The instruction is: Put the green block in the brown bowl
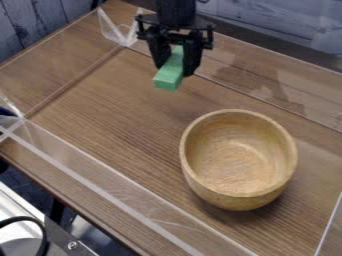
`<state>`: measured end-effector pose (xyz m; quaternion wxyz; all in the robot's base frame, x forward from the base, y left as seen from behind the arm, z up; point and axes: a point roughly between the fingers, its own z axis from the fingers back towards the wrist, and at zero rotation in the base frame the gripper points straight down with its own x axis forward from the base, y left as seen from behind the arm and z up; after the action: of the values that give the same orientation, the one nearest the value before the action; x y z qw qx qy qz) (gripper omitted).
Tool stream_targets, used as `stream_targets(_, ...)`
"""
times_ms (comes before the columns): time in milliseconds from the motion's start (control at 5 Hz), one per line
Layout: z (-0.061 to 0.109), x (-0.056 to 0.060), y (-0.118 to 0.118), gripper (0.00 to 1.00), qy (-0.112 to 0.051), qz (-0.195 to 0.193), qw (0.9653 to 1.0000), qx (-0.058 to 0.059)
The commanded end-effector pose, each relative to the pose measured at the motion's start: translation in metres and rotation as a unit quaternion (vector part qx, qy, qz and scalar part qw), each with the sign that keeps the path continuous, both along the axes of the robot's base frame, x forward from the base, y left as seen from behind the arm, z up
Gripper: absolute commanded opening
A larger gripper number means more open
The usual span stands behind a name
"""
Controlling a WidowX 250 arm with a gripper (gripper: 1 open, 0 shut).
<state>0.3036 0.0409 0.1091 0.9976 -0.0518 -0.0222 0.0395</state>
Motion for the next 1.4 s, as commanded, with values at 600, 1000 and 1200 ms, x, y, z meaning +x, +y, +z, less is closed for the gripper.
stream_targets(600,-0.001,-0.031,-0.083,0.00,-0.015,-0.089,0.9958,-0.011)
stream_targets(1000,-0.016,-0.038,-0.110,0.00,-0.004,-0.106,0.9943,-0.013)
stream_targets(1200,-0.024,-0.040,-0.118,0.00,0.003,-0.112,0.9937,-0.014)
